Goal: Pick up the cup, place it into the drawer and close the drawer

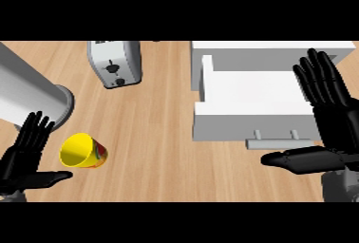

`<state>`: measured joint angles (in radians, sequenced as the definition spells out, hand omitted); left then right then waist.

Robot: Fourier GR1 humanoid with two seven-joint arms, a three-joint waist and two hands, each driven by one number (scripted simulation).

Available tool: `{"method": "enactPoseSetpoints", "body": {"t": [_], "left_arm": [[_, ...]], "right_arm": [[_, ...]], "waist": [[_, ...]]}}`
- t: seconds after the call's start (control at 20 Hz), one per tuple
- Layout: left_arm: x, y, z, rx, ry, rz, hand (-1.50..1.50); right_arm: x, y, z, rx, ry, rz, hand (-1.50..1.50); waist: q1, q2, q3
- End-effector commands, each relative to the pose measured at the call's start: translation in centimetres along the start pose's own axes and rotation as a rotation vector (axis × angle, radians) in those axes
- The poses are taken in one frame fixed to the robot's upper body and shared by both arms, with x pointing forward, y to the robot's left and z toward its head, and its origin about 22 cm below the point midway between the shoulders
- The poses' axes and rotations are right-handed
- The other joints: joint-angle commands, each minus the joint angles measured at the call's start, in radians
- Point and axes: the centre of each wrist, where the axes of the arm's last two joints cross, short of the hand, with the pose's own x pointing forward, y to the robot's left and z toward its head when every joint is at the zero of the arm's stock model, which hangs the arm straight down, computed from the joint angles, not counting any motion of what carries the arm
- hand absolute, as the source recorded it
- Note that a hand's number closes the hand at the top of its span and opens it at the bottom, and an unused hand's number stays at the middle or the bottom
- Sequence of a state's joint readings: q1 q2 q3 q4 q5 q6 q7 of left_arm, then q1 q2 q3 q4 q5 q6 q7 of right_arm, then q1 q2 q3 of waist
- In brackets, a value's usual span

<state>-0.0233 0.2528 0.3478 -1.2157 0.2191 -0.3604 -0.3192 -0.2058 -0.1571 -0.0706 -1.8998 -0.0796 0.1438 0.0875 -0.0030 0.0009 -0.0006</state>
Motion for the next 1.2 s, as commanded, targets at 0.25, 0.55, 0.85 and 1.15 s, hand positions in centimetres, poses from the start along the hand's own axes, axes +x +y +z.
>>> {"method": "enactPoseSetpoints", "body": {"t": [0.25,0.55,0.85,1.15], "left_arm": [[-5.8,2.2,3.2,0.004,0.04,-0.032,-1.5],[-7.9,3.3,1.1,0.05,0.021,-0.033,-1.5],[-10.1,0.0,0.1,0.043,-0.004,-0.03,-1.5],[-10.9,0.3,1.6,0.037,-0.01,-0.013,-1.5]], "right_arm": [[-0.9,-0.6,-0.4,0.01,0.004,0.003,-1.5],[-0.5,-1.6,-0.5,0.005,-0.008,0.006,-1.5],[0.6,-2.0,-1.5,0.021,-0.007,0.004,-1.5],[0.6,-1.7,-1.3,0.03,-0.004,-0.004,-1.5]], "waist": [[0.002,0.0,0.0],[-0.008,0.002,-0.001],[-0.016,0.006,-0.003],[-0.018,0.008,-0.004]]}}
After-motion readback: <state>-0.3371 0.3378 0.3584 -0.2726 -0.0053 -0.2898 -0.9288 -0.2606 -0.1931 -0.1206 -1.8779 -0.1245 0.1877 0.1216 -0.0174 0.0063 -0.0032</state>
